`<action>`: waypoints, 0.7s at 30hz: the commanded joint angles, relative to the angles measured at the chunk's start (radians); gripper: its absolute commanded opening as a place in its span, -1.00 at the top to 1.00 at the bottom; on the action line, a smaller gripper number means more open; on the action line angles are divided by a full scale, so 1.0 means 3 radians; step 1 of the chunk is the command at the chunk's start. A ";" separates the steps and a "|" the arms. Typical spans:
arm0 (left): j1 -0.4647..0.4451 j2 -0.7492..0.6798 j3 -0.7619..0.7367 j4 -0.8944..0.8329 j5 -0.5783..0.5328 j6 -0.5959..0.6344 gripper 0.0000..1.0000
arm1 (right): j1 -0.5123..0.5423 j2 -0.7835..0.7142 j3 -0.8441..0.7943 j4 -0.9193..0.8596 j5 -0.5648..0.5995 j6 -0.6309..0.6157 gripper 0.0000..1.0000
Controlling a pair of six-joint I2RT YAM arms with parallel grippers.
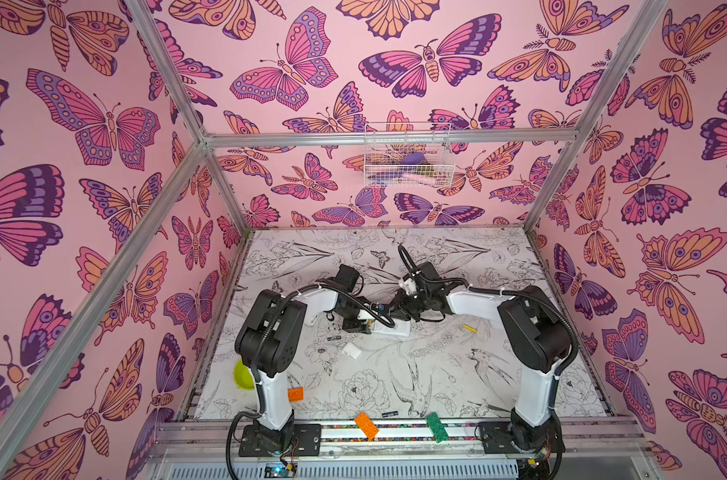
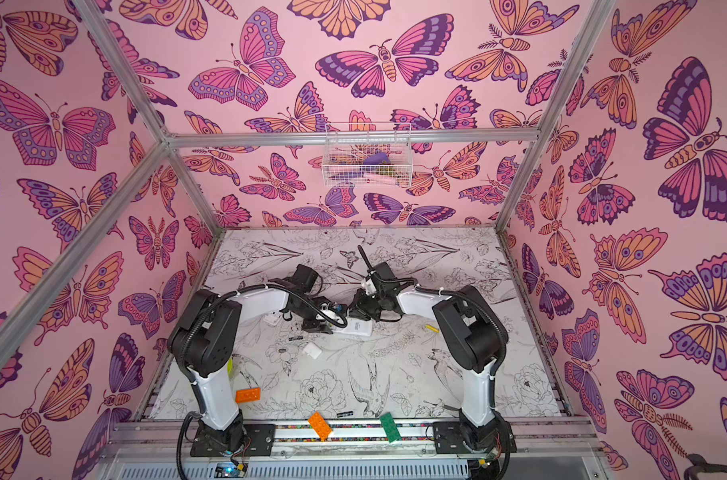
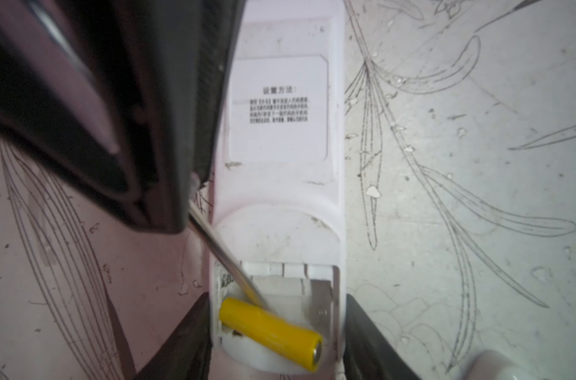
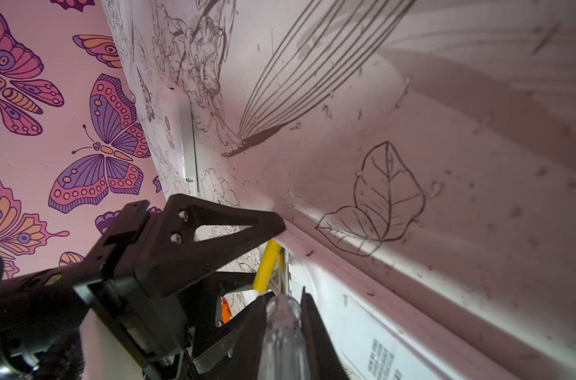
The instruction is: Unload the batteries from the remote control
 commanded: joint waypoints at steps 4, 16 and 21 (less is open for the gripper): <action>-0.0017 0.0042 -0.0087 -0.0067 -0.0154 0.0006 -0.35 | -0.0021 0.0062 -0.0068 0.0232 -0.0027 0.0114 1.00; -0.0304 -0.0397 0.0000 -0.0203 -0.0728 -0.1189 -0.54 | -0.0042 0.0161 -0.0154 0.0533 -0.0104 0.0279 1.00; -0.0356 -0.0504 -0.0067 -0.0238 -0.0868 -0.1624 -0.49 | -0.0042 0.0149 -0.0106 0.0386 -0.0094 0.0197 1.00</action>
